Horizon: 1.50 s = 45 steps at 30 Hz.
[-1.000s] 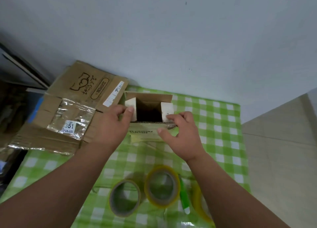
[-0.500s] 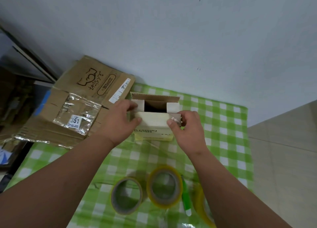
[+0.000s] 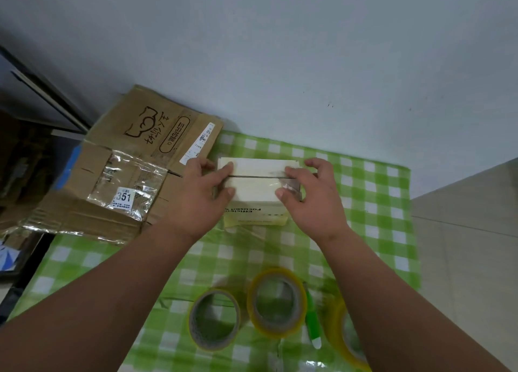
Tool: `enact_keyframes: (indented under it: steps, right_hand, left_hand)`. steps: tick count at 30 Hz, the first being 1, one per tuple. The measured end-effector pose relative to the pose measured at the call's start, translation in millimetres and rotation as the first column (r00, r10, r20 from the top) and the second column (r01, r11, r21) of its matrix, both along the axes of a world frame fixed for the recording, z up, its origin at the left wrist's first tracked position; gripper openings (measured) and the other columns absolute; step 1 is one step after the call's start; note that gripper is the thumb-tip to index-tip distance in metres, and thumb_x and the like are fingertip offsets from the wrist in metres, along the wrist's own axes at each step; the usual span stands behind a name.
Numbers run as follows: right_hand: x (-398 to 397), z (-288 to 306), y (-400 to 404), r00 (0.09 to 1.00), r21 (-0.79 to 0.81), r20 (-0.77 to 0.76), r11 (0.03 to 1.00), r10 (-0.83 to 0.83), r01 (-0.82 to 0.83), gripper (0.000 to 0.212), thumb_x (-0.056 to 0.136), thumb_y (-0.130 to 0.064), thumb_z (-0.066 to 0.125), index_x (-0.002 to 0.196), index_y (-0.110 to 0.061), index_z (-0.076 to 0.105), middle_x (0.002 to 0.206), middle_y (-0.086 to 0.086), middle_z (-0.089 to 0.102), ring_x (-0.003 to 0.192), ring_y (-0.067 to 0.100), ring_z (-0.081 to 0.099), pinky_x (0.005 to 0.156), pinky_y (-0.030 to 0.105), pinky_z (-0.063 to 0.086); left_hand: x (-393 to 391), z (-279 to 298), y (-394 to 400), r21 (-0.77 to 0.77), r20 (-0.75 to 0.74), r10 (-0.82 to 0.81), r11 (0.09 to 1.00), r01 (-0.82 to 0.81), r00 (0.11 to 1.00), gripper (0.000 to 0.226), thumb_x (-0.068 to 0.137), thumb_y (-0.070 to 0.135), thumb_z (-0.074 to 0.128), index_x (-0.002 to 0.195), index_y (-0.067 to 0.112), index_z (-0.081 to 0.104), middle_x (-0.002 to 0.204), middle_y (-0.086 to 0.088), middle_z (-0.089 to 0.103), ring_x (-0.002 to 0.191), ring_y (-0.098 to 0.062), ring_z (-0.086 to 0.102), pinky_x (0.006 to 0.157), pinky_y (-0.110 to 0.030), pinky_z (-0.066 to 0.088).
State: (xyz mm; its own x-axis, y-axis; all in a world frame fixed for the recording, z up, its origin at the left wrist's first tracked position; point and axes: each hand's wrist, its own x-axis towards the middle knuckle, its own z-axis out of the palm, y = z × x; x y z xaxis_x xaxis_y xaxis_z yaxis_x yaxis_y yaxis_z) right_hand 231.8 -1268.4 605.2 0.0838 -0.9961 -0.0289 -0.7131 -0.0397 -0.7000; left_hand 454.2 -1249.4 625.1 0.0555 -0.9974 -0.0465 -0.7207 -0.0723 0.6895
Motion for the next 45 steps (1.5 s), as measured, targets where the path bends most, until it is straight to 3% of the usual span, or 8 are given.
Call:
enact_keyframes:
  steps: [4, 9, 17, 25, 28, 32, 40, 45]
  right_hand:
    - [3, -3, 6, 1.0, -0.099, -0.017, 0.995, 0.002, -0.004, 0.037, 0.093, -0.029, 0.062, 0.127, -0.016, 0.065, 0.142, 0.002, 0.047, 0.123, 0.023, 0.046, 0.102, 0.045, 0.045]
    - [5, -2, 8, 0.999, -0.117, -0.04, 0.993, 0.01, -0.014, 0.04, 0.095, -0.031, 0.052, 0.129, -0.014, 0.064, 0.141, 0.005, 0.051, 0.126, 0.022, 0.051, 0.101, 0.047, 0.046]
    - [10, 5, -4, 0.977, -0.208, -0.187, 0.976, -0.099, 0.059, 0.019, 0.098, -0.024, 0.056, 0.106, -0.013, 0.07, 0.109, 0.001, 0.064, 0.095, 0.023, 0.062, 0.088, 0.041, 0.042]
    - [16, -1, -10, 0.965, -0.085, 0.098, 0.964, -0.245, 0.253, 0.01, 0.092, -0.019, 0.065, 0.093, -0.014, 0.073, 0.101, -0.002, 0.059, 0.084, 0.005, 0.053, 0.07, 0.002, 0.037]
    - [17, 2, -7, 0.966, -0.103, 0.081, 0.962, -0.246, 0.254, 0.014, 0.094, -0.014, 0.06, 0.097, -0.012, 0.074, 0.105, -0.001, 0.061, 0.087, 0.006, 0.053, 0.072, -0.002, 0.032]
    - [11, 4, -1, 0.985, -0.123, 0.026, 0.977, -0.173, 0.175, 0.026, 0.099, -0.007, 0.049, 0.114, -0.009, 0.071, 0.123, 0.002, 0.063, 0.111, 0.014, 0.058, 0.091, 0.011, 0.036]
    - [6, 5, 9, 0.991, -0.002, 0.088, 0.995, -0.097, 0.097, 0.05, 0.093, 0.006, 0.04, 0.136, -0.014, 0.057, 0.144, -0.004, 0.051, 0.133, 0.008, 0.042, 0.105, 0.003, 0.022]
    - [0, -7, 37, 0.94, 0.025, 0.134, 0.949, -0.315, 0.314, 0.059, 0.089, 0.0, 0.042, 0.144, -0.022, 0.042, 0.139, -0.006, 0.048, 0.116, 0.008, 0.051, 0.092, 0.026, 0.043]
  left_hand:
    - [-6, -9, 4, 0.02, -0.133, 0.033, 0.999, -0.03, 0.991, 0.039, 0.099, 0.016, 0.056, 0.138, 0.021, 0.055, 0.149, 0.0, 0.033, 0.128, 0.0, 0.03, 0.097, 0.004, 0.021]
    - [-6, -11, 0, 0.096, -0.297, 0.118, 0.991, -0.093, 0.947, 0.037, 0.099, 0.015, 0.055, 0.134, 0.028, 0.059, 0.143, 0.011, 0.037, 0.125, 0.002, 0.039, 0.09, 0.004, 0.028]
    - [-6, -6, 0, 0.081, -0.249, 0.094, 0.994, -0.076, 0.964, 0.037, 0.098, 0.014, 0.057, 0.133, 0.026, 0.06, 0.144, 0.009, 0.04, 0.126, -0.003, 0.042, 0.097, -0.002, 0.028]
    - [-8, -8, -1, 0.07, -0.224, 0.088, 0.995, -0.074, 0.971, 0.034, 0.099, 0.016, 0.057, 0.131, 0.026, 0.062, 0.145, 0.006, 0.038, 0.123, 0.0, 0.037, 0.094, 0.004, 0.025]
    - [-6, -7, -1, -0.027, -0.068, 0.028, 0.999, -0.03, 0.997, 0.032, 0.098, 0.013, 0.058, 0.129, 0.017, 0.064, 0.143, -0.003, 0.04, 0.124, -0.015, 0.041, 0.105, -0.015, 0.033]
    - [-4, -4, -2, -0.083, 0.197, -0.08, 0.992, 0.097, 0.977, 0.035, 0.096, 0.014, 0.06, 0.13, 0.009, 0.063, 0.133, -0.011, 0.051, 0.116, -0.03, 0.045, 0.099, -0.024, 0.03]
    - [-6, 4, 6, -0.038, 0.189, -0.117, 0.991, 0.126, 0.975, 0.036, 0.098, 0.008, 0.053, 0.134, 0.005, 0.058, 0.137, -0.017, 0.054, 0.127, -0.035, 0.048, 0.108, -0.04, 0.038]
    - [-10, 8, 6, 0.009, 0.219, -0.133, 0.991, 0.134, 0.967, 0.043, 0.099, 0.003, 0.047, 0.142, 0.006, 0.05, 0.143, -0.015, 0.048, 0.129, -0.035, 0.042, 0.111, -0.042, 0.033]
